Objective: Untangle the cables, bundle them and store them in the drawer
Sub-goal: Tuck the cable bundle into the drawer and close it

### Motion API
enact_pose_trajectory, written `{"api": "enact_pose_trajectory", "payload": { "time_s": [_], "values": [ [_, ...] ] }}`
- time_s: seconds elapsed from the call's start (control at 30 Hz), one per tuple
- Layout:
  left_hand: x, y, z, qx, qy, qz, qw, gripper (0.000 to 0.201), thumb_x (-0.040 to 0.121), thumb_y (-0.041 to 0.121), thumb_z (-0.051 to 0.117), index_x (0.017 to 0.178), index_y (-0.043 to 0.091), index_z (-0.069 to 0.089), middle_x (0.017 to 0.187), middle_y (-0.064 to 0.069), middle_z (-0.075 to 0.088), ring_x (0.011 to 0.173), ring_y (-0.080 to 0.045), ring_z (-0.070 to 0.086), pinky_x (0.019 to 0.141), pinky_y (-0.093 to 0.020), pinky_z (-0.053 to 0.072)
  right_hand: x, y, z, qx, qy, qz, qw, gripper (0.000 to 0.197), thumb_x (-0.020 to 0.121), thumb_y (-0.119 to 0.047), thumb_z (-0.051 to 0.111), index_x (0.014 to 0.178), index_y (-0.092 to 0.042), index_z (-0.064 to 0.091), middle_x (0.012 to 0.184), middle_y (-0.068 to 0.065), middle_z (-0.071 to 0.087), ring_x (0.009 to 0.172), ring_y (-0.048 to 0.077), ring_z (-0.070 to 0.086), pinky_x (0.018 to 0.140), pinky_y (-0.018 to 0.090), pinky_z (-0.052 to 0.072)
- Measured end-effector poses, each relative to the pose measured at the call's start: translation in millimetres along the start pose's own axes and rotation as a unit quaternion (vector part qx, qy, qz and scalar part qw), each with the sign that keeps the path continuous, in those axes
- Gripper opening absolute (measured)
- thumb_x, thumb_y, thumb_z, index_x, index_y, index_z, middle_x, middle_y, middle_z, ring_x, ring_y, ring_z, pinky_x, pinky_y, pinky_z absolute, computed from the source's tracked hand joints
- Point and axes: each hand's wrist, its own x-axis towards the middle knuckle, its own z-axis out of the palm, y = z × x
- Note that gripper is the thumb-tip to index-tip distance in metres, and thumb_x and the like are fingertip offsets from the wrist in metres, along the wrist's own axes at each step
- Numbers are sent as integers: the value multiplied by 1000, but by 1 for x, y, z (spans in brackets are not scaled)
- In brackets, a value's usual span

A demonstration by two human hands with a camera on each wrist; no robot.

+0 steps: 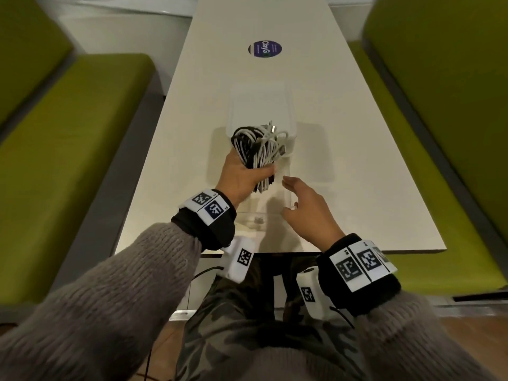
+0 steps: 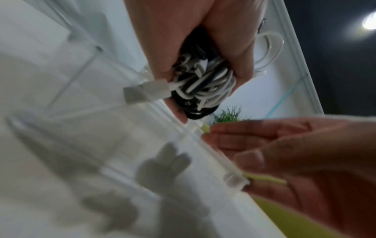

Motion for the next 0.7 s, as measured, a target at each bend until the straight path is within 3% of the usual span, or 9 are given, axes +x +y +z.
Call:
{"api": "enact_pose_trajectory", "payload": {
  "time_s": [0.13, 0.23, 0.27, 0.33, 0.4, 0.43, 0.53, 0.6, 0.7],
  "values": [
    [-5, -18, 0, 33, 6, -30, 999, 53, 65, 12, 74, 115, 6, 56, 100, -15, 68, 84, -22, 67, 70, -35, 55, 1, 3, 0, -30, -10, 0, 999, 70, 89, 2, 51, 150, -17, 25, 150, 2, 41, 128, 22, 48, 88, 11, 29],
    [-7, -26, 0, 57, 5, -61, 996, 60, 62, 15, 76, 117, 10, 54, 103, -9, 68, 96, -22, 65, 86, -44, 54, -1, 0, 1, -2, -11, -14, 1000, 89, 87, 5, 53, 153, -26, 2, 154, -2, 33, 114, 20, 54, 79, 9, 31],
    [-6, -28, 0, 63, 5, -68, 996, 62, 59, 17, 76, 117, 11, 54, 103, -7, 68, 97, -22, 65, 89, -45, 53, -3, -2, 3, 11, -4, -30, 999, 96, 86, 7, 54, 151, -29, -5, 155, -2, 27, 121, 16, 49, 81, 8, 31],
    [-3, -28, -1, 69, 2, -82, 994, 65, 56, 20, 75, 117, 13, 54, 102, -7, 68, 97, -22, 65, 89, -46, 53, -5, -7, 8, 21, 35, -90, 995, 105, 82, 9, 55, 147, -35, -14, 160, -1, 5, 142, 9, 19, 90, -1, 28],
    [-3, -23, 0, 73, -12, -93, 993, 66, 55, 20, 75, 118, 15, 54, 103, -6, 68, 97, -20, 65, 87, -42, 54, -5, -13, 11, -5, 68, -153, 986, 102, 83, -1, 59, 144, -41, -13, 160, -2, -17, 143, 1, -7, 88, -8, 22],
    [-3, -21, 0, 62, -18, -97, 993, 65, 58, 15, 74, 120, 14, 53, 105, -6, 68, 96, -19, 65, 83, -38, 55, -4, -15, 11, -24, 67, -174, 982, 97, 86, -9, 59, 146, -43, -9, 158, -5, -24, 142, 0, -11, 94, -3, 24],
    [-2, -15, 2, 9, -33, -120, 992, 55, 75, 3, 64, 127, 9, 47, 112, -11, 64, 97, -23, 63, 74, -29, 54, 4, -21, 10, -73, 28, -174, 982, 76, 94, -31, 47, 151, -37, -3, 156, -6, -30, 147, 12, -14, 117, 38, 25],
    [1, -21, 4, 2, -44, -146, 988, 49, 82, 26, 60, 127, 11, 47, 117, -13, 63, 105, -27, 62, 88, -41, 54, 11, -23, 7, -91, 11, -143, 985, 71, 98, -43, 39, 151, -33, -6, 157, -3, -29, 147, 14, -16, 120, 43, 14],
    [17, -51, 1, 80, -34, -190, 978, 68, 75, 51, 56, 128, 12, 41, 118, -11, 61, 106, -25, 61, 93, -49, 50, 19, -25, 8, -67, -11, -110, 992, 69, 99, -48, 33, 151, -30, -8, 156, -1, -29, 147, 15, -16, 121, 42, 9]
  ]
}}
